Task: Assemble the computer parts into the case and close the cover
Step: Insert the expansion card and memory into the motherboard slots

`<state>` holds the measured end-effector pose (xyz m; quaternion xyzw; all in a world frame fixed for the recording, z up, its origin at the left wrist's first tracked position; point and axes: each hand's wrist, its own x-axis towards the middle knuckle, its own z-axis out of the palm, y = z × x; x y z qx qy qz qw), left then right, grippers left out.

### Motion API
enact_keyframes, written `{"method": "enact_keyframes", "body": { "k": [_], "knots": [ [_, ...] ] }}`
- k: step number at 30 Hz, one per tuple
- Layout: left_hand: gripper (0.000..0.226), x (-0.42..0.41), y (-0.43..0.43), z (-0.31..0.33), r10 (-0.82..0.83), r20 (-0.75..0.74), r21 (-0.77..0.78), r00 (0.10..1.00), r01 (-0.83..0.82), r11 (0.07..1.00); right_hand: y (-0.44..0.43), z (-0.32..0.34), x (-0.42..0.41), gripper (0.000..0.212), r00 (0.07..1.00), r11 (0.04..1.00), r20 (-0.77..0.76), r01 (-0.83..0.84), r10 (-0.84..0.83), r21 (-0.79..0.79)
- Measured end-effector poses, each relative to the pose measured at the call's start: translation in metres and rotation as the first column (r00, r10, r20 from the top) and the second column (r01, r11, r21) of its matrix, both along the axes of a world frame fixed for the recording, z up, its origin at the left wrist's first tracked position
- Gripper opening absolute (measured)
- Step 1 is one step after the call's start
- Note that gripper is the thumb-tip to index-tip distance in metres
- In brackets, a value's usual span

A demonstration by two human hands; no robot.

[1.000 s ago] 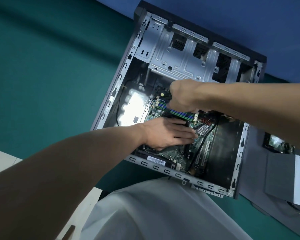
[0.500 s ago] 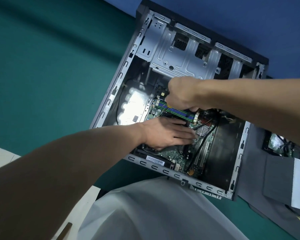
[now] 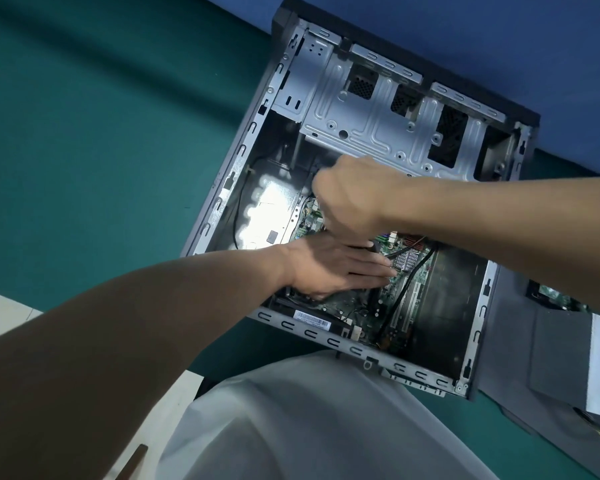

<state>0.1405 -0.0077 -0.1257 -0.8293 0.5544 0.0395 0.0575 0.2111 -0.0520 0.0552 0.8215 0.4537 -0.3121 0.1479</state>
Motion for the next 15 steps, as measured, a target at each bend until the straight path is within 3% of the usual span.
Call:
{"method": "enact_keyframes", "body": {
  "k": [2,4,6,7,9,11,13,15],
  "knots": [
    [0.067,0.001,-0.001,0.004,0.078,-0.068,-0.058,0.995,-0.082,0.995,0.006,0.000,0.004,0.034,0.970,0.970,-0.032,0.240,-0.241,-0.027],
    [0.069,0.001,0.000,0.004,0.090,-0.082,-0.077,0.993,-0.096,0.992,0.009,0.002,0.003,0.025,0.976,0.975,-0.047,0.206,-0.210,-0.083],
    [0.073,0.001,-0.001,0.005,0.069,-0.080,-0.099,0.994,-0.076,0.992,0.007,0.005,-0.002,0.014,0.999,0.988,-0.033,0.028,-0.033,-0.151],
    [0.074,0.002,-0.001,0.005,0.074,-0.108,-0.111,0.991,-0.086,0.990,0.005,0.007,-0.004,0.019,0.997,0.985,-0.006,-0.080,0.081,-0.153],
    [0.076,0.002,-0.002,0.004,0.087,-0.121,-0.132,0.989,-0.103,0.986,-0.002,0.005,-0.002,0.025,0.921,0.927,0.120,-0.361,0.372,-0.107],
    [0.073,0.002,0.000,0.003,0.084,-0.122,-0.172,0.989,-0.104,0.980,-0.008,0.005,0.000,0.030,0.838,0.854,0.167,-0.519,0.519,-0.050],
    [0.070,0.001,0.000,0.004,0.080,-0.134,-0.205,0.988,-0.107,0.973,-0.012,0.003,-0.001,0.030,0.897,0.903,0.103,-0.429,0.429,-0.030],
    [0.066,0.000,0.001,0.004,0.088,-0.114,-0.195,0.990,-0.109,0.975,-0.012,-0.004,-0.001,0.027,0.991,0.991,0.034,-0.133,0.133,0.000]
  ]
}}
